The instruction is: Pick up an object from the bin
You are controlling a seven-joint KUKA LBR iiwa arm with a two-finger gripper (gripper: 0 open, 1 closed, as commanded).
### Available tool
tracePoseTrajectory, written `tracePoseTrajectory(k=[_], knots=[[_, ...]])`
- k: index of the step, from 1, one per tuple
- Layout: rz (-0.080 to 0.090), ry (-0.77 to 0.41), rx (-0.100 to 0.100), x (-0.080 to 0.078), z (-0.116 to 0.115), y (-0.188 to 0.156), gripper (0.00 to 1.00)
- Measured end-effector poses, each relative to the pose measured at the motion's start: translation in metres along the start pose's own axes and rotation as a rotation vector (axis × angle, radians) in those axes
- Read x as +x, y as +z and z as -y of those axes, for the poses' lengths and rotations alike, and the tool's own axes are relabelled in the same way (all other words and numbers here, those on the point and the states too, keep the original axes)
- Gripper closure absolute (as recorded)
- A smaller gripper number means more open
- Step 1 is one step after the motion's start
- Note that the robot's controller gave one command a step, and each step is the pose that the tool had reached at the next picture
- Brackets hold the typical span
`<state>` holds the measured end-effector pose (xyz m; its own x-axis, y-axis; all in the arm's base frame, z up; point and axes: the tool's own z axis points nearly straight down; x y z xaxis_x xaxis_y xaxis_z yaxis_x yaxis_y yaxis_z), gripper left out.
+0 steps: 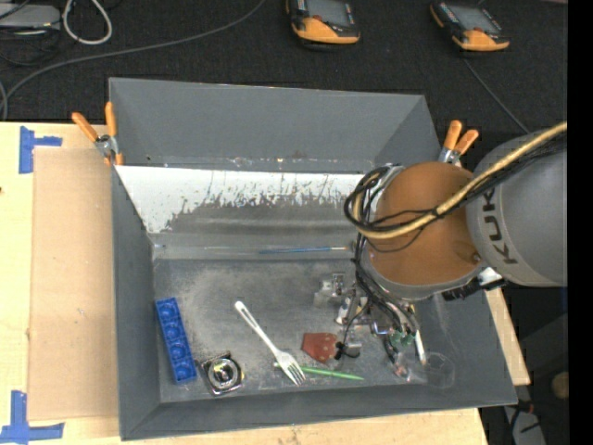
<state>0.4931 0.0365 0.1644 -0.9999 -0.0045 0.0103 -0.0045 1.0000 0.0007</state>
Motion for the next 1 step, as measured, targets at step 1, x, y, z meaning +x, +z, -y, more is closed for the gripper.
tracePoseTrajectory(k=[1], knots=[[0.008,0.002,0.000,-0.0016,0.0003,-0.0043,0.00]])
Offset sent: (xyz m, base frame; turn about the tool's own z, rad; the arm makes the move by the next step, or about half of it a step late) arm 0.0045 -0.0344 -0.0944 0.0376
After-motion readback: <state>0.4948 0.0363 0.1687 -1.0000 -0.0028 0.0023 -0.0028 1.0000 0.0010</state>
